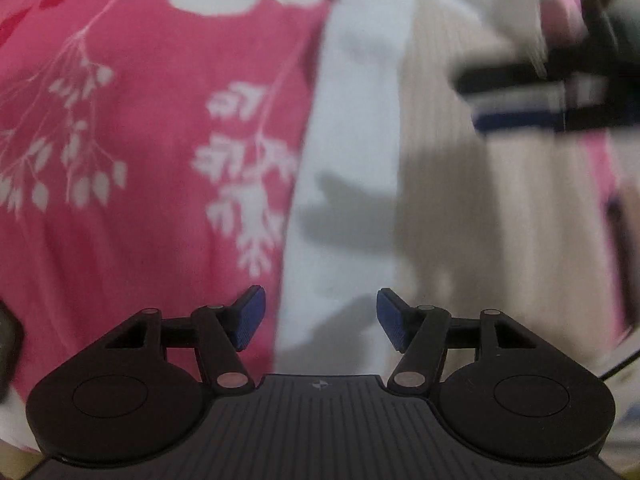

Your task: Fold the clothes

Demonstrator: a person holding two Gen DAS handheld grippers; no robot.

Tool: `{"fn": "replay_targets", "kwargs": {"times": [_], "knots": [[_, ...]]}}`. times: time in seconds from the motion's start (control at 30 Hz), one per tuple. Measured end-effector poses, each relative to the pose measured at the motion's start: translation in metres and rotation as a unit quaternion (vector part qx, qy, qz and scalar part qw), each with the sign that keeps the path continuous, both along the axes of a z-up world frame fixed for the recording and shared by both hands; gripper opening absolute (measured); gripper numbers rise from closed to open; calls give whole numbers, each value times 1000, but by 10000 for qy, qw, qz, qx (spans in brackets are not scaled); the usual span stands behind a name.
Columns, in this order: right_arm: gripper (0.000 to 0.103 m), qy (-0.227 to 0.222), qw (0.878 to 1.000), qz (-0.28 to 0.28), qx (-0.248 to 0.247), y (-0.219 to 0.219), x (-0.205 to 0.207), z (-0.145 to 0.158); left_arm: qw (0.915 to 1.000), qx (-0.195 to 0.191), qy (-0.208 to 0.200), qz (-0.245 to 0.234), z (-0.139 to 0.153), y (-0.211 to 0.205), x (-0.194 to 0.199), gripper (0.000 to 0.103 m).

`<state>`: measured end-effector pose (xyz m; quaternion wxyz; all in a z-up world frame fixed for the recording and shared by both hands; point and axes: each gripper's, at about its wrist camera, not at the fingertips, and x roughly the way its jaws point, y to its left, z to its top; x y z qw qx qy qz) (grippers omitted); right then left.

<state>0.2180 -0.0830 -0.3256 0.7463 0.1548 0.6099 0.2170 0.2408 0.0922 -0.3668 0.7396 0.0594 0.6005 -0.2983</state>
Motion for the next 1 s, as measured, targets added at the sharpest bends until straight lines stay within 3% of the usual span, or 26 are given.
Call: {"fn": "replay_targets", "kwargs": {"times": [0.1,0.17,0.27,0.33,0.5,0.7,0.8,0.83,0.9,1.0], "knots": [[66,203,9991,197,-316,18,-2,-9,9995,87,-280,-103,-5,-2,-16,61],[66,293,9976,351,-524,31,1,-18,9995,24,-309,35,-5,1,-20,55],[66,237,9973,419,-559,38,3,-21,9988,-165,-236,406,-4,11,-22,31],[66,224,9971,457,-573,38,1,-21,9964,-400,-121,740,-2,20,-21,6],[66,80,9953,587,-765,31,-7,-13,9825,-1223,156,1399,19,37,-24,3],[66,283,9911,1089,-711,23,-4,-12,9664,-2167,285,1353,47,9,-46,3],[64,410,9872,1353,-735,17,2,-18,9663,-2270,236,1188,48,-15,-53,3],[58,418,9866,1402,-720,13,5,-21,9667,-2267,235,1164,47,-24,-54,3],[36,487,9851,1516,-656,5,9,-25,9665,-2298,223,1120,47,-29,-60,3],[16,381,9827,1685,-664,-7,9,-21,9680,-2305,150,982,49,-39,-64,3]]}}
